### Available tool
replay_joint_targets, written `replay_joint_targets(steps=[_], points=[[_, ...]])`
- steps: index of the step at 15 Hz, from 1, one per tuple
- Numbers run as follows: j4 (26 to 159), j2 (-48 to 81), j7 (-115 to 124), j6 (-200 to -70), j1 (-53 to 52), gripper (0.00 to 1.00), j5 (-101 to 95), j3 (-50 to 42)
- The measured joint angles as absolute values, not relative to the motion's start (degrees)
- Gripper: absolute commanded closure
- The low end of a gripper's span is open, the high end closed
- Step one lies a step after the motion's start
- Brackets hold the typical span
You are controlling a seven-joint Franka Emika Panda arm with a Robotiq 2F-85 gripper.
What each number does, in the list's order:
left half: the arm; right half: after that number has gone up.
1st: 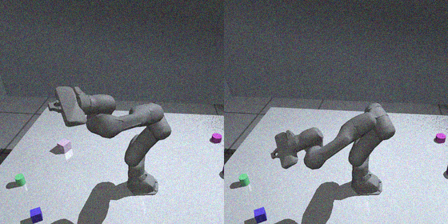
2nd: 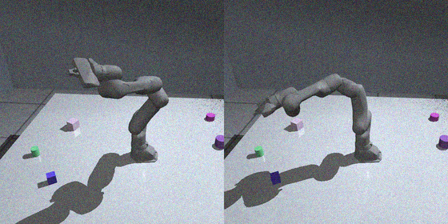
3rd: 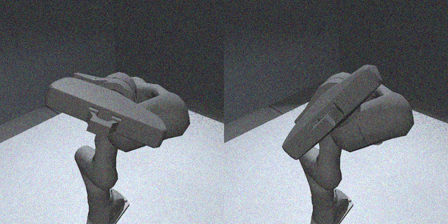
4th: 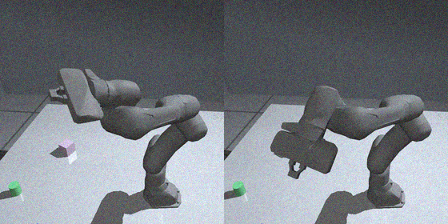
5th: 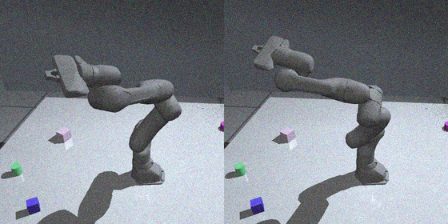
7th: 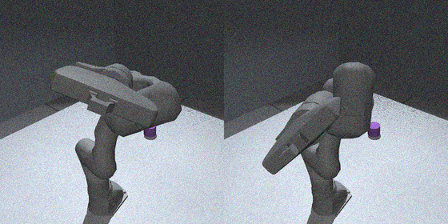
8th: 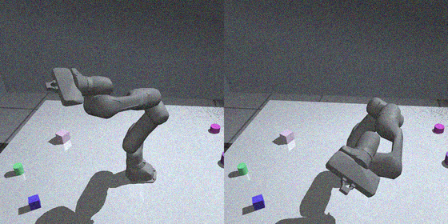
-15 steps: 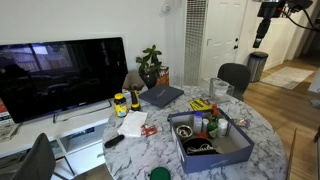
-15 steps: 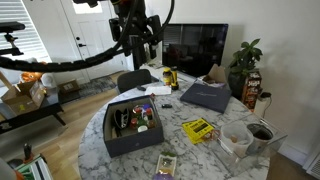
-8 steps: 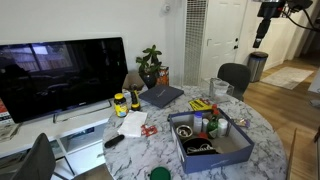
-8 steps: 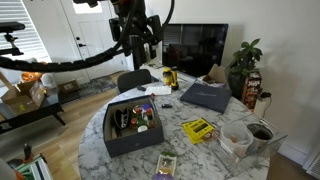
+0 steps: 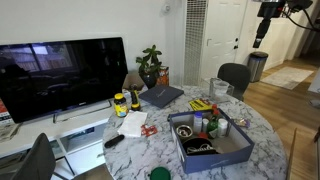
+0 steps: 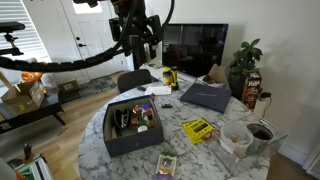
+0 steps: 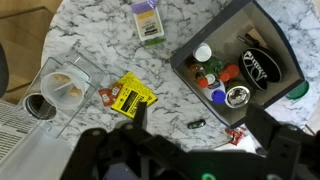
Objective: Remove the cup from the transparent box to the right
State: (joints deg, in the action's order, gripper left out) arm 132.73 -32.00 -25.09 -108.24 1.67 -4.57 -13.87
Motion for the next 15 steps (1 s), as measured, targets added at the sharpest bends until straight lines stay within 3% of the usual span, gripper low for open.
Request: replay_joint_targets(steps=[6,11,15], points=[[132.8,-32.0,-25.0,-108.3,1.7,0.0,-4.6,-13.6],[138.2,-32.1,-18.5,-108.4,0.8,0.0,-3.4,-7.0],[146.0,-31.4,-7.1,-123.9,0.0,0.0,-3.4,-0.6]])
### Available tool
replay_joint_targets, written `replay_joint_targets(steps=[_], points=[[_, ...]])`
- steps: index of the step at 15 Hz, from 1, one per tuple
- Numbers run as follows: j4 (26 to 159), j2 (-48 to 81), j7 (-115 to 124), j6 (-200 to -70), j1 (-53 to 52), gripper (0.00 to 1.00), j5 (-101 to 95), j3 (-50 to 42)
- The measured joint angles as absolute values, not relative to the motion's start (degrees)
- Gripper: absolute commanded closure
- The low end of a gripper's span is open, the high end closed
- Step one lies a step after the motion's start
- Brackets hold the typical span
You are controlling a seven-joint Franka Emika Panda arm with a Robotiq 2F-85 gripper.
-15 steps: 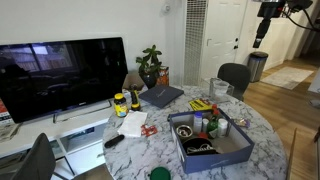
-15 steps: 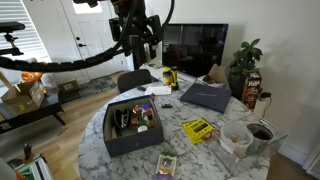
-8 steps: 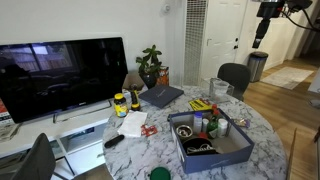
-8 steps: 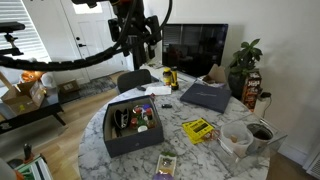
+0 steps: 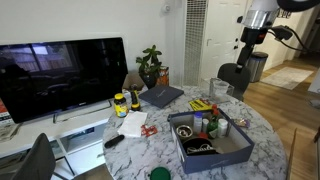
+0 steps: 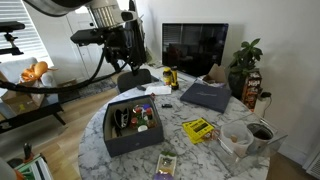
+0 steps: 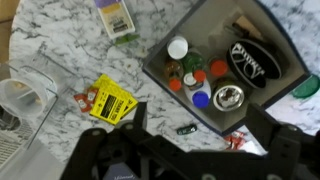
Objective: Remove the cup from the transparent box to the right
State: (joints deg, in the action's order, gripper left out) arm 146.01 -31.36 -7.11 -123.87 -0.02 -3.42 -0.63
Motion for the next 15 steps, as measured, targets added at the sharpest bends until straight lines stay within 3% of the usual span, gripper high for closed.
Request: replay_joint_targets(steps=[6,9,15], points=[[143.6,-21.2,7.5,-144.3,8.1,0.0,-14.1,1.3],[136.9,-14.2,10.9,-141.9,12.8,0.0,-16.6,0.3],[131.9,-9.0,9.8,-139.0,11.7,0.0,-13.5,-1.0]])
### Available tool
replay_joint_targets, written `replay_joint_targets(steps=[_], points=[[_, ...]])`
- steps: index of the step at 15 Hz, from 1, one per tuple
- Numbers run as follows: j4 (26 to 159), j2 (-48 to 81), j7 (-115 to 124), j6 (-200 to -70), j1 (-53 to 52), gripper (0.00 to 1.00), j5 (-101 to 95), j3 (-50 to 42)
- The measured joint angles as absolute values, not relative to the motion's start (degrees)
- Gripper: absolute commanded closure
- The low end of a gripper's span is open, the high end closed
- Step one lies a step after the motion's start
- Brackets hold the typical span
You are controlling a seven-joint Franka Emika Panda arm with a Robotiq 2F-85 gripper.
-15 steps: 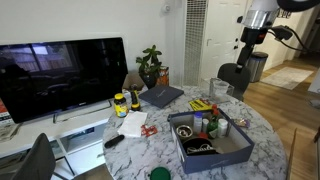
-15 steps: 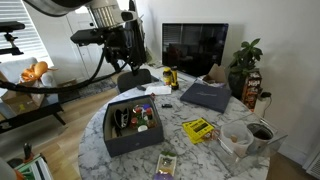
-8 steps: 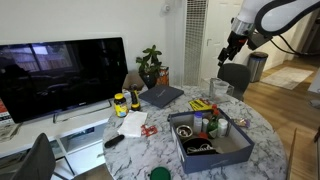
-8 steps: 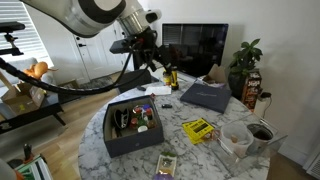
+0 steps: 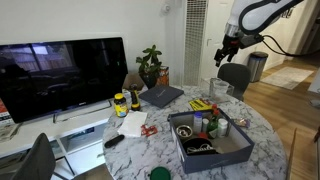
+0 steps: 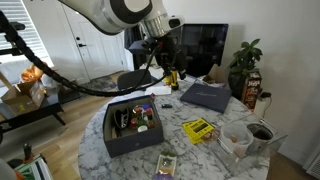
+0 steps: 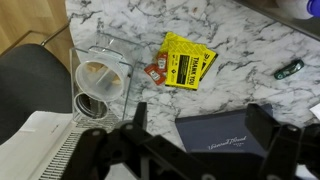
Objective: Remove the cup from the transparent box to the right
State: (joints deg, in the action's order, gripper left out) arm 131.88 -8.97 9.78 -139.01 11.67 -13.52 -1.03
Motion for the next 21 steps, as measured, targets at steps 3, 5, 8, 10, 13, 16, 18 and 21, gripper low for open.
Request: replay_joint_targets(steps=[3,5,8,10,13,16,18,21], points=[[131.9,-9.0,9.8,-139.0,11.6,0.0,-13.5,-1.1],[131.9,-9.0,9.8,-139.0,11.6,0.0,-13.5,-1.1],[129.1,-6.4,9.8,-139.1,11.7,0.0,-13.7,-3.0],[124.2,-1.4,7.9,-137.8,12.4,0.0,-13.9,-6.0],[115.1,7.7,4.1,-132.9,13.6,0.0,-13.3,-9.9],[106.5,18.0,0.7,-127.3,14.6,0.0,-10.1,-11.5],[104.7,21.2,0.7,-127.6,14.7,0.0,-9.9,-11.7],[104.9,19.7,0.7,-127.6,14.4,0.0,-9.9,-11.7]])
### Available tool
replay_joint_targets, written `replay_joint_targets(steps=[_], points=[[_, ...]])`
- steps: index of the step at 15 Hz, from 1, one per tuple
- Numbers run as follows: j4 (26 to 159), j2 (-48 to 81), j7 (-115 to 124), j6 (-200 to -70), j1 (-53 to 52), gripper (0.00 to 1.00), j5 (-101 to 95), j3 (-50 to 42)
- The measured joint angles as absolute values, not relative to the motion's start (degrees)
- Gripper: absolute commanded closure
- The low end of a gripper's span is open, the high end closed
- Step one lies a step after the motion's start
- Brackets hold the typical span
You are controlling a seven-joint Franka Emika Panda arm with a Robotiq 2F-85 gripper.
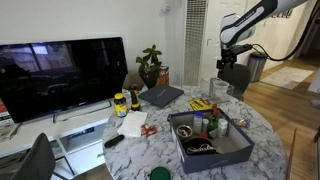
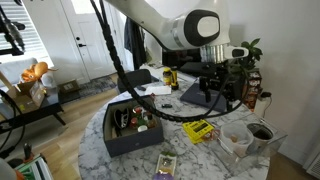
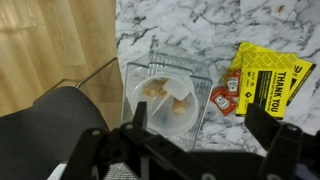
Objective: Remove the cup from the transparent box to the right
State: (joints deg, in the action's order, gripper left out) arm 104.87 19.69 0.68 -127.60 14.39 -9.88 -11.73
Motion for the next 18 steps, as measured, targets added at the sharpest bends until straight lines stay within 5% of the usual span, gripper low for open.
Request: replay_joint_targets(steps=[14,15,16,18], points=[[89.6,38.3,-9.7,-123.1,19.1,0.03,-2.5,-10.2],[88.2,39.1,-9.9,-122.3,19.1,0.05,-2.4,-9.8],[87.0,39.5,-10.3,-121.6,19.1,0.2,-2.4,-9.3],[85.4,40.1,-10.8,-121.1,18.9,0.32,-2.5,-9.0]])
